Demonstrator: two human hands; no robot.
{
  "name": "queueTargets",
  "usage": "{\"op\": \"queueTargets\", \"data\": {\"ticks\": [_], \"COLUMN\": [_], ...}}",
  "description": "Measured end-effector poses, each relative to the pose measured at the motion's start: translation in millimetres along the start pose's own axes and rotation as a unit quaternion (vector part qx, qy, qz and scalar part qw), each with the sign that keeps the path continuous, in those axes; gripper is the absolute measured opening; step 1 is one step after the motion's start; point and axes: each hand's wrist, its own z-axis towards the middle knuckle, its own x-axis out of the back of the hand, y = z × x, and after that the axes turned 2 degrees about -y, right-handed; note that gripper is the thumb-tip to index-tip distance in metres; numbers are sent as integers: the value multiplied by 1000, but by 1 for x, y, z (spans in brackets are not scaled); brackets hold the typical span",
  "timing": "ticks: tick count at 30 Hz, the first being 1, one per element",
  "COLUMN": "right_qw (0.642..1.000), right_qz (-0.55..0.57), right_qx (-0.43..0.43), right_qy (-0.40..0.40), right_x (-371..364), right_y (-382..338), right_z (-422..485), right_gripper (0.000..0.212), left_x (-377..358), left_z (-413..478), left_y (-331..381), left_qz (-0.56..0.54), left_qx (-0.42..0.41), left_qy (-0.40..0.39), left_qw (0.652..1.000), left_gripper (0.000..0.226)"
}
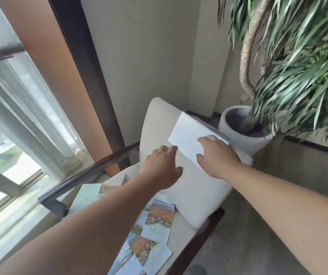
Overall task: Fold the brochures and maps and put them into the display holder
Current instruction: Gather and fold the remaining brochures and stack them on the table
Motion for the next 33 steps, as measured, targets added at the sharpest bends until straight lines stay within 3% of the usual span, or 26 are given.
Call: {"op": "queueTargets", "data": {"ticks": [7, 11, 16, 19, 21, 24, 26, 28, 30, 33], "right_qw": [999, 994, 995, 994, 989, 976, 965, 954, 951, 945], "right_qz": [-14, -44, -101, -83, -64, -22, 26, 100, 189, 304], "right_qx": [-11, -100, -25, 56, 117, 203, 255, 281, 238, 103], "right_qy": [46, -25, 10, 45, 63, 77, 52, -15, -54, -57], "right_x": [1, 0, 1, 9, 11, 10, 9, 9, 8, 8], "right_y": [45, 60, 58, 33, 13, -14, -28, -45, -66, -103], "right_z": [60, 85, 88, 72, 57, 33, 25, 23, 26, 34], "right_gripper": [41, 37, 25, 13, 11, 15, 8, 23, 36, 57], "left_x": [-9, -16, -12, 2, 13, 28, 34, 37, 43, 56], "left_z": [61, 75, 89, 99, 105, 101, 85, 63, 33, -22], "left_y": [24, 23, 23, 27, 29, 21, 5, -17, -37, -55], "left_qz": [6, -12, -144, -307, -453, -598, -599, -554, -545, -606], "left_qx": [16, 30, 97, 188, 237, 274, 304, 328, 328, 269], "left_qy": [1, -7, 4, 35, 55, 103, 133, 170, 209, 242], "left_qw": [1000, 999, 985, 932, 858, 747, 729, 746, 742, 708], "left_gripper": [61, 62, 63, 67, 64, 25, 8, 13, 20, 34]}}
